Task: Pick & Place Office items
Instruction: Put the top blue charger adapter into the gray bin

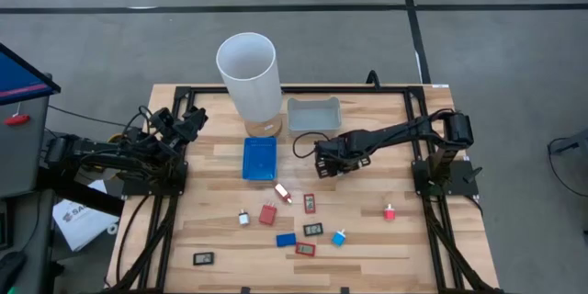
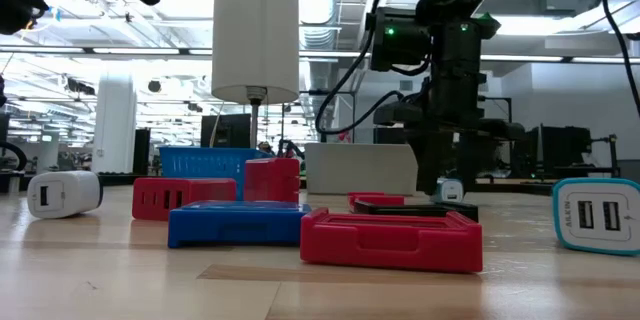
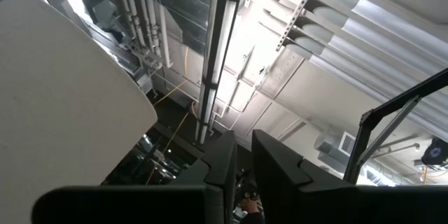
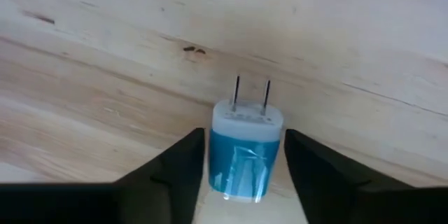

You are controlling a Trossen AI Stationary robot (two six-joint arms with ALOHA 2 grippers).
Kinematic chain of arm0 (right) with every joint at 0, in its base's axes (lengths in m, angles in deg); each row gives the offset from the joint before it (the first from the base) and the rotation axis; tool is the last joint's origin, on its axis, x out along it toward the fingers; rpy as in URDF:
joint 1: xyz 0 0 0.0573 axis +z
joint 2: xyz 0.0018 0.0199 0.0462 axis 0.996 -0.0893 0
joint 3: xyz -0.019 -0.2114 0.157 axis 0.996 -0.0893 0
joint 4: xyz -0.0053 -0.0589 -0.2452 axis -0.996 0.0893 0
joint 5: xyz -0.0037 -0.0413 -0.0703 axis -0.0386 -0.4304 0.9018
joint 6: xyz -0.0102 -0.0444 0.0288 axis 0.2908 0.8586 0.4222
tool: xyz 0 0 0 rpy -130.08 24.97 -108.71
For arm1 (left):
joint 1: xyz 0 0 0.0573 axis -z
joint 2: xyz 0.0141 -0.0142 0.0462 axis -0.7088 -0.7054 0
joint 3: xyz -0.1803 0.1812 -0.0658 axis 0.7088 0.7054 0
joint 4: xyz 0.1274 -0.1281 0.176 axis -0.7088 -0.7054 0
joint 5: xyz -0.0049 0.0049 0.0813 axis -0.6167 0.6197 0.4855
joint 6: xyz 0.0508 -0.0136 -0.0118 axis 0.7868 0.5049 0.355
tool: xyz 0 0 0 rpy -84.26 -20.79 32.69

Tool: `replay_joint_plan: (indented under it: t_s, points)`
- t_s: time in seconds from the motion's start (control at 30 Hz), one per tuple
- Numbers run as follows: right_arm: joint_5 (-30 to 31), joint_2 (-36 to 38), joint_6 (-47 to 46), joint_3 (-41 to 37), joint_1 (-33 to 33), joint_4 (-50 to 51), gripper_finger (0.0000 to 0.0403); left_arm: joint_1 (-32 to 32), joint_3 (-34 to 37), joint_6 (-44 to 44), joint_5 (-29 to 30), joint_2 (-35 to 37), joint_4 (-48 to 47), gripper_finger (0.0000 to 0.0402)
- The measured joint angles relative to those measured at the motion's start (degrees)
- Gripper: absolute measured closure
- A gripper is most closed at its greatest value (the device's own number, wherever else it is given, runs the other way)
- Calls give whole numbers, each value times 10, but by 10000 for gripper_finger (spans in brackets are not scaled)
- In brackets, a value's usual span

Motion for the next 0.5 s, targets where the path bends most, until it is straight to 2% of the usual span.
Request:
replay_joint_plan:
  t_s: [0.2, 0.5]
  points:
    - [-2, 1, 7, 0, 0, -8, 286, 0, 0, -1, 0, 0, 9, 358]
    - [-15, 1, 5, 0, 1, -8, 281, 0, 0, -1, 0, 0, 9, 358]
